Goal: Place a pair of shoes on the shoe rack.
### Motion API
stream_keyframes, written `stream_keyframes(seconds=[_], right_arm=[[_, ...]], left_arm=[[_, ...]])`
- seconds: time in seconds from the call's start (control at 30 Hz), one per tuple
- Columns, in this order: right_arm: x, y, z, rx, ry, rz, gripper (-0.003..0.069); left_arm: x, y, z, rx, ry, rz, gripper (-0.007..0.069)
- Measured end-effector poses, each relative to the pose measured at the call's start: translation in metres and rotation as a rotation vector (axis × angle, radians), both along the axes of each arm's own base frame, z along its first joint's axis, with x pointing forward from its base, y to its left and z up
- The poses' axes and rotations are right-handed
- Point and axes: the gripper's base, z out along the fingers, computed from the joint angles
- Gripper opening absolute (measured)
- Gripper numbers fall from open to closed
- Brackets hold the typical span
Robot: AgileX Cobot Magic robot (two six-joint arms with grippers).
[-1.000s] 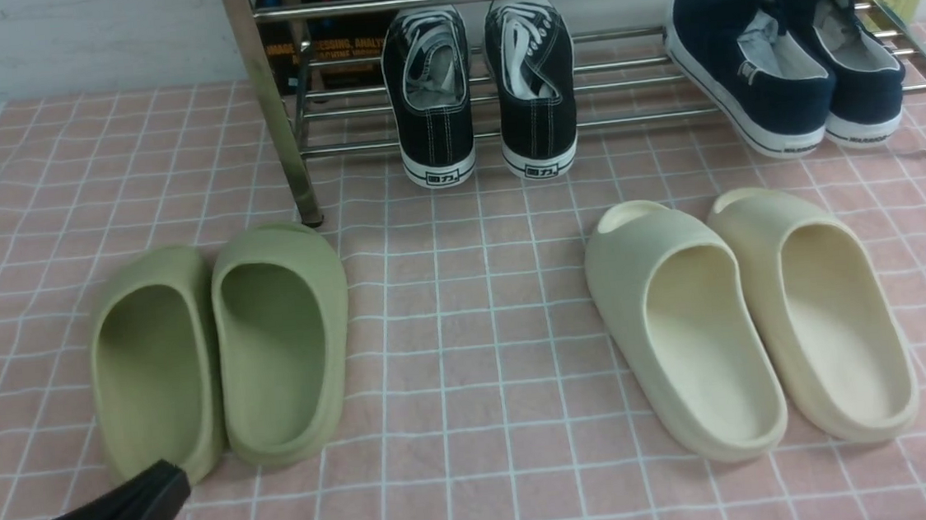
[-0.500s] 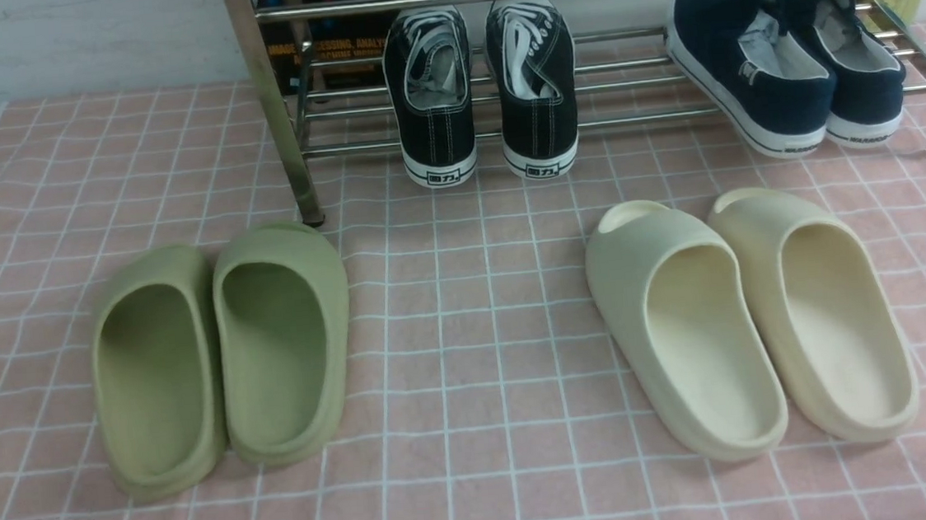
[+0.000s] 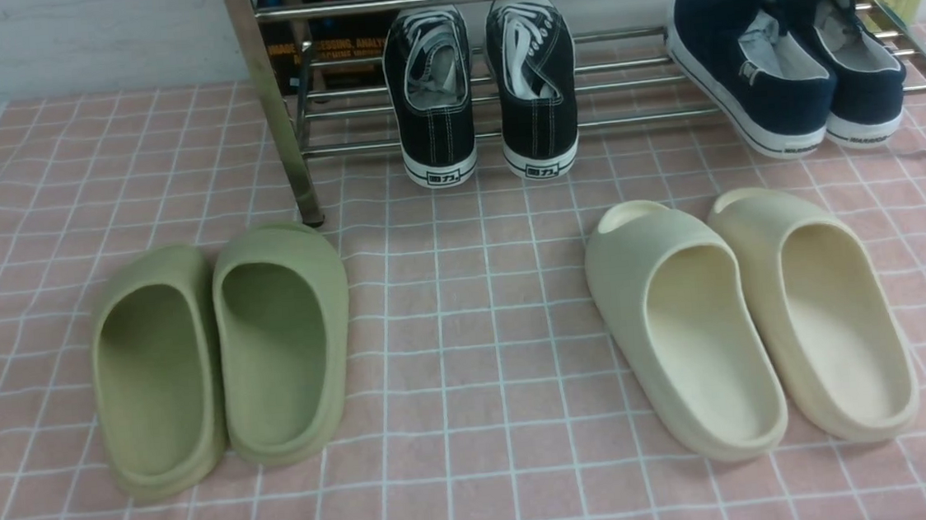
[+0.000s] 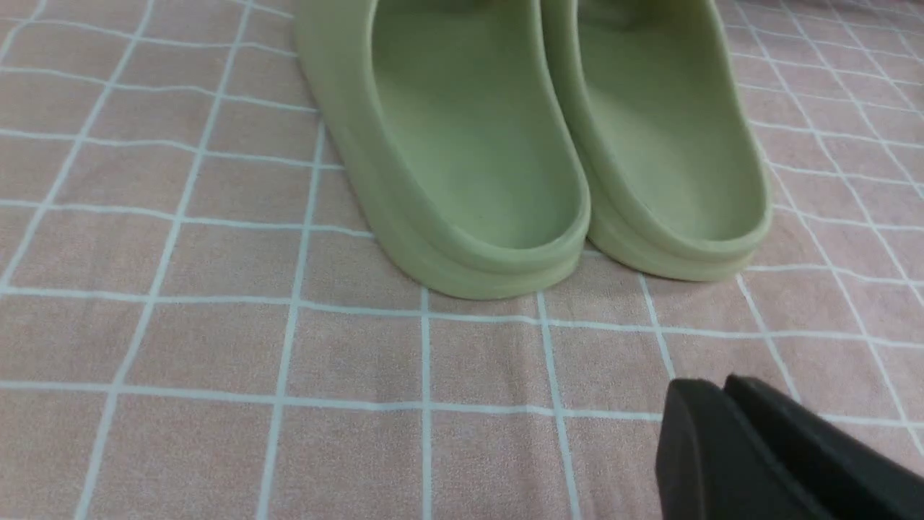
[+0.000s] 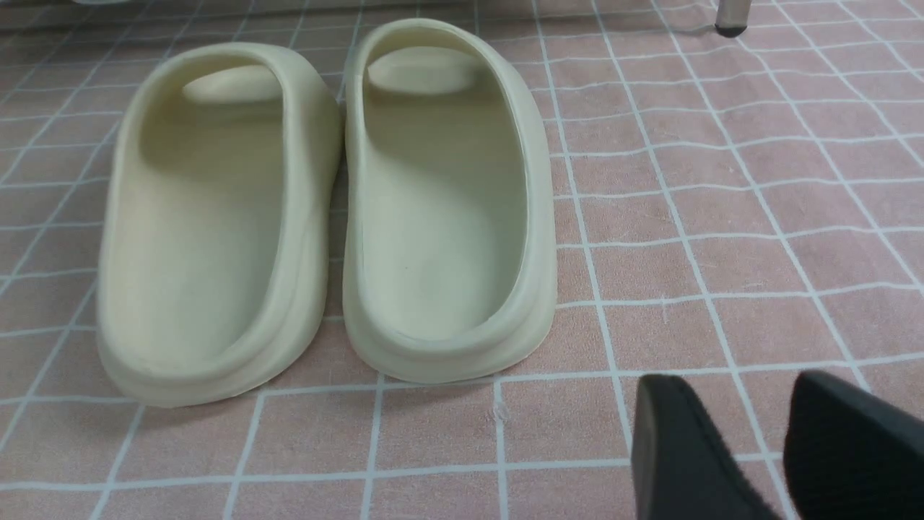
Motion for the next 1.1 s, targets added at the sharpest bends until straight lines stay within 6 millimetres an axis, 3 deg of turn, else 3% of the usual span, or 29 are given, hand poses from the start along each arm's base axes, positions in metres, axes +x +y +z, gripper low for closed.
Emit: stream_keyframes(seconds=[0.43,0.67,0.8,1.1], right_arm=[[0.0000,0.0000,0.0000,0.000,0.000,0.000,0.0240],[0.0000,0.0000,0.0000,0.000,0.000,0.000,0.0240],[0.0000,0.0000,0.0000,0.000,0.000,0.000,0.0240],[0.0000,0.0000,0.0000,0.000,0.000,0.000,0.0240]], left_arm=[[-0.0022,0.0060,0.0019,0.103,-0.044,0.080,0.0072],[-0.0028,0.0007,0.0019,0.116,-0.052,-0.026,0.0075],[-0.0036,-0.0031,0.0021,0.236,-0.082,-0.139,0.0062],[-0.0036,-0.0032,0.0020,0.232,-0.080,-0.139,0.0003]])
